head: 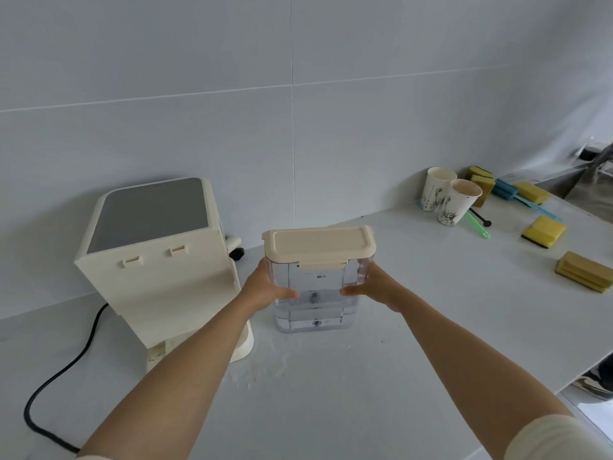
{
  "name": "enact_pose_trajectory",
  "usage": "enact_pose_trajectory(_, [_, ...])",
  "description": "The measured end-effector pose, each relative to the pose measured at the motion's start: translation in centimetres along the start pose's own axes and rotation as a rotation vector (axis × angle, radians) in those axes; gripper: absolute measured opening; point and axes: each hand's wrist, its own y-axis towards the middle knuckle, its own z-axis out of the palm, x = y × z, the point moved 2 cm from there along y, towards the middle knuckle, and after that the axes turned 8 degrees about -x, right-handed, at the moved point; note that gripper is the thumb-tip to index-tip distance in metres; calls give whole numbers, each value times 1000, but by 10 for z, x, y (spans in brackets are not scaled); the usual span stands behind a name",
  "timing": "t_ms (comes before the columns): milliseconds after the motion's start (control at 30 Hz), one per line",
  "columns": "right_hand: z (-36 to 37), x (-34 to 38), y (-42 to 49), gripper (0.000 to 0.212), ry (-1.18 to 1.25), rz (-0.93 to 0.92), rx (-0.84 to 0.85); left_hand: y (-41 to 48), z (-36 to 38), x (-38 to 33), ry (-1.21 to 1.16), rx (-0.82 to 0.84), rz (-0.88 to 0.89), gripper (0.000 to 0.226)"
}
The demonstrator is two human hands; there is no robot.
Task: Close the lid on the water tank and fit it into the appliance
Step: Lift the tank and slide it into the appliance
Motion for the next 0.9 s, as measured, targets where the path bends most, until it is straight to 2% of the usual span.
enact_pose_trajectory(100, [-1,0,-1,100,-9,-14,-13,-1,0,-2,2,-5,3,103])
enact_pose_trajectory(333, [0,3,-4,100,13,-65,-16,-7,-1,-9,4,-18,9,91])
enact_pose_trajectory(667, [-3,15,-9,83,37,-91,-47,-27,-16,-18,-14,-67,38,90])
enact_pose_trajectory(833, [-4,43,-13,93,10,-104,-33,-41,-35,-29,-67,-147,34,71])
enact_pose_trajectory(900, [-2,58,-16,81,11,-119,-9,-48,-44,-33,-89,-178,33,62])
